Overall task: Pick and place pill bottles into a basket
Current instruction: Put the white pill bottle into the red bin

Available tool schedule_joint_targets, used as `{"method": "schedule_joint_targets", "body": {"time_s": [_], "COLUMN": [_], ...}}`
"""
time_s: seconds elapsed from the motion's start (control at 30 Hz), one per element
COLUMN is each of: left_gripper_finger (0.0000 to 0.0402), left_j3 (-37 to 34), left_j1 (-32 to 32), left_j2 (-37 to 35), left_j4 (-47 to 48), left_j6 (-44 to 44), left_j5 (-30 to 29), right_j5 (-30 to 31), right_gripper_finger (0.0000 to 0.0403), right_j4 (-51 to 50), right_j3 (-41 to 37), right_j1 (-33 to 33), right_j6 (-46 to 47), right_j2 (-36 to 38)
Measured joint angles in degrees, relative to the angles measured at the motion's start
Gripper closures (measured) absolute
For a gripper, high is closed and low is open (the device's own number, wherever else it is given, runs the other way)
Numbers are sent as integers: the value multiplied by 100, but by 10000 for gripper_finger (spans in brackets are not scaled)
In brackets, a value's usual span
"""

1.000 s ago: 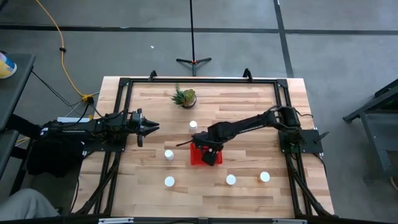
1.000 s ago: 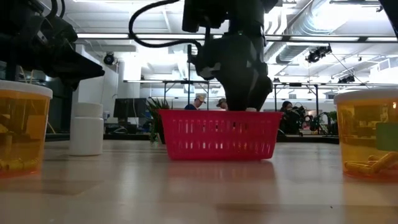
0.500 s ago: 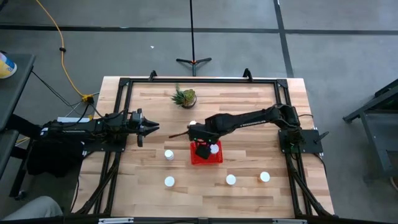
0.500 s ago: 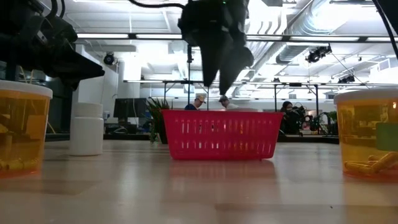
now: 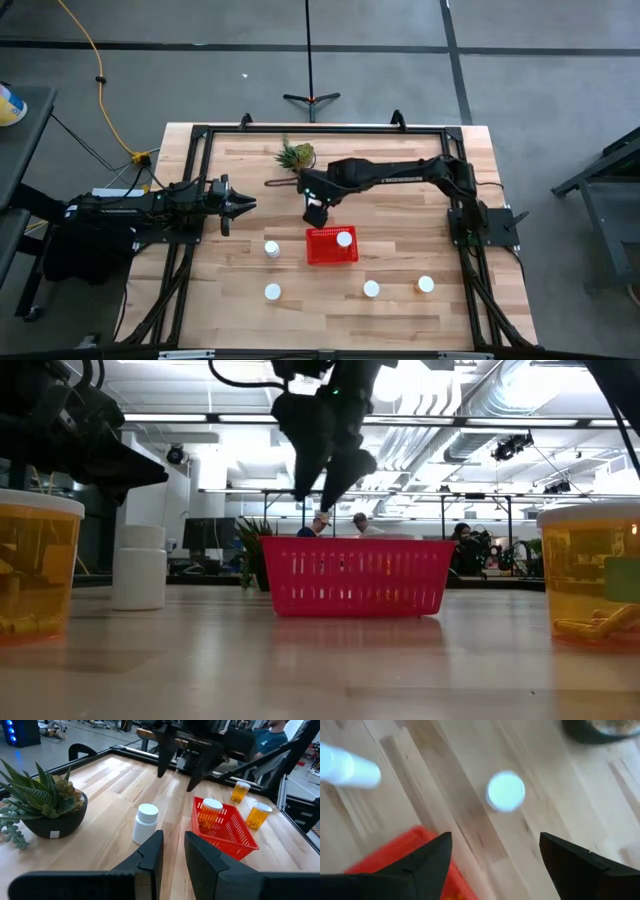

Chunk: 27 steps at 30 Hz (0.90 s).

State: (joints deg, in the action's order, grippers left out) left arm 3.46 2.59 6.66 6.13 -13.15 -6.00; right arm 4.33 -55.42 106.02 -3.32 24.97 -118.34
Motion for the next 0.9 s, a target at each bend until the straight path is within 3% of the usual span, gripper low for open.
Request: {"method": "schedule_joint_targets", "body": {"time_s": [0.9], "left_gripper_finger": [286], "left_j3": [0], "left_j1": [1], "left_j2": [0], "left_j4": [0], "left_j6": [-61], "left_j5": [0], "right_j5": [-632], "right_gripper_finger": [111], "right_j4": [709], "right_j3": [0], "right_j1": [-355], "right_j6": [-489], "right_j2": [-665]}}
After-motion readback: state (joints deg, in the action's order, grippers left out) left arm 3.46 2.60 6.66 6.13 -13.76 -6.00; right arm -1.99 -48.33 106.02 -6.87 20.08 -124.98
